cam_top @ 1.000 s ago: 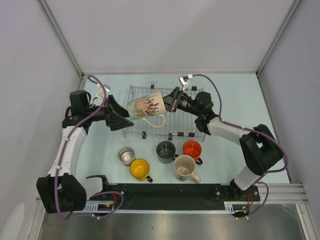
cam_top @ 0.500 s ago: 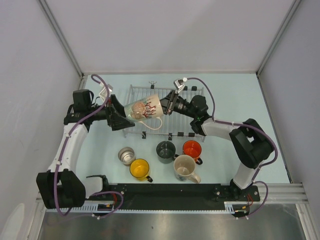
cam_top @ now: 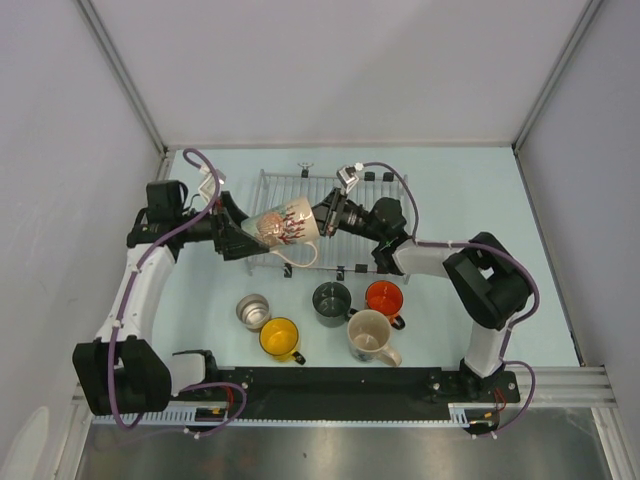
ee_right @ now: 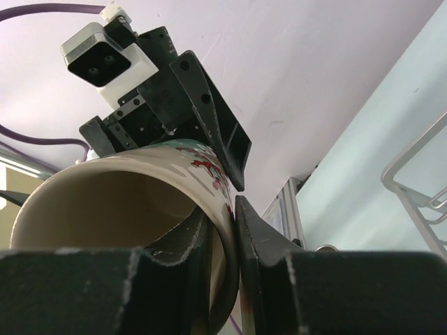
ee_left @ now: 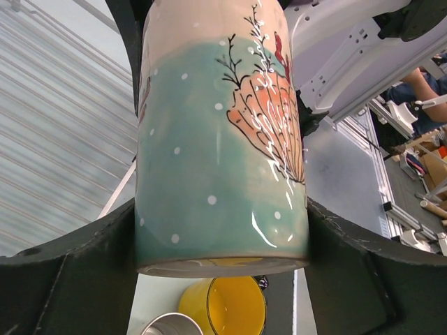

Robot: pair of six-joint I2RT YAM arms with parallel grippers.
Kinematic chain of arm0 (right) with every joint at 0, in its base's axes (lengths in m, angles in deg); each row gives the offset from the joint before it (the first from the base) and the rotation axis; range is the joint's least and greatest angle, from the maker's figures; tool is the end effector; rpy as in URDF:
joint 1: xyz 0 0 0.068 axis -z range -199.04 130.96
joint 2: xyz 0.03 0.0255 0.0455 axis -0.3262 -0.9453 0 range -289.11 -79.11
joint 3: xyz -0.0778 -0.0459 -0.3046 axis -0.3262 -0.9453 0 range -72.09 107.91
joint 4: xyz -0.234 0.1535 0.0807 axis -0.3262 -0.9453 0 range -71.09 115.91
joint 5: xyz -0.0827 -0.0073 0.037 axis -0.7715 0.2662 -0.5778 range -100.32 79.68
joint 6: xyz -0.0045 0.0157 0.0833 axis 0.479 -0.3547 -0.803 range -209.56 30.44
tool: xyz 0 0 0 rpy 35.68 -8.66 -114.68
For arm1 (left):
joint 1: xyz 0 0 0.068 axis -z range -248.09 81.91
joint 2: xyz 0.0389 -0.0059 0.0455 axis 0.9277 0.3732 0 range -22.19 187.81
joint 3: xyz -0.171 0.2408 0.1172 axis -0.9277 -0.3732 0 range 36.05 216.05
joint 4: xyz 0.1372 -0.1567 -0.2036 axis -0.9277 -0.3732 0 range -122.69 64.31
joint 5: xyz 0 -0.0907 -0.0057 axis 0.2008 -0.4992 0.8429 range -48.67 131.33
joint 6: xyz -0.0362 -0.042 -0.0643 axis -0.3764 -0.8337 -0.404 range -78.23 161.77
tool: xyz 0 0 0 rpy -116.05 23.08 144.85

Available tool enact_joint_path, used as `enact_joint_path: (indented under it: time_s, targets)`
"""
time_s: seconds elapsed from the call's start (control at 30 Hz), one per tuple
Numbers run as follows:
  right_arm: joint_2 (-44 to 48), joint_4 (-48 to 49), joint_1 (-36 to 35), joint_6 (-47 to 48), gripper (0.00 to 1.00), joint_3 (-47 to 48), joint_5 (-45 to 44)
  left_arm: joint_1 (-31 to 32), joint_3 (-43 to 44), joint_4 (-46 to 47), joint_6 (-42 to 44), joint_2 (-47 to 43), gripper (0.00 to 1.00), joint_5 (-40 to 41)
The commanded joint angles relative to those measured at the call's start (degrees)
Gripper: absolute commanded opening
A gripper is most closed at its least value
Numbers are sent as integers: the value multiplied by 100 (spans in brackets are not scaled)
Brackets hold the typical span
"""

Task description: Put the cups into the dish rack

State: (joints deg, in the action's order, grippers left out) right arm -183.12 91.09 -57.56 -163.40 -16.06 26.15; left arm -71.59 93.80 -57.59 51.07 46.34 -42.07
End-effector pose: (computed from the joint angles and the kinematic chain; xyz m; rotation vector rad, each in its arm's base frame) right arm 0.3266 0.3167 0.2888 -0.1859 1.6519 1.9889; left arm 0.2542 -0.0586 0.3534 0.7744 1.7212 -1.4708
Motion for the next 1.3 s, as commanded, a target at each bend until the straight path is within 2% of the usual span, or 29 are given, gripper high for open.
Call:
enact_joint_path:
  time_s: [0.0,0.1,0.2,0.23,0.27,0.3,0.33,0.37,0.53,0.7,0.73,0.87,1.13,1.27]
  targets:
    - [-58,864,-190,-297,0,435,-113,34,280,8,177,-209,65,-1531]
    - [-207,951,-243,-341,0,453,-140,26,359,-44,151,-235,63,-1531]
    - [-365,1074,-287,-411,0,453,-166,34,412,-88,151,-253,79,-1539]
    - [-392,1127,-305,-438,0,427,-175,26,429,-114,151,-244,80,-1531]
    - [-427,1162,-305,-455,0,409,-193,26,447,-115,160,-244,74,-1539]
    - [-454,1198,-322,-455,0,400,-193,34,464,-123,177,-244,57,-1531]
    - [-506,1215,-331,-455,0,383,-201,26,482,-132,204,-235,7,-1539]
    - [-524,1224,-340,-447,0,374,-184,8,534,-141,212,-200,0,-1522]
    - [-454,1312,-226,-455,1,119,-158,-194,553,-326,379,-165,0,-1539]
    - [-252,1059,46,-456,28,-31,-123,-335,491,-369,485,-349,0,-1539]
    - [-226,962,73,-386,42,-31,-122,-343,447,-378,537,-384,0,-1548]
    - [-138,802,178,-403,51,4,-79,-344,368,-396,582,-534,0,-1539]
    - [-32,732,432,-455,53,-144,62,-413,420,-422,678,-412,0,-1539]
    - [433,120,749,-167,53,-513,124,-738,745,-632,845,-96,0,-1504]
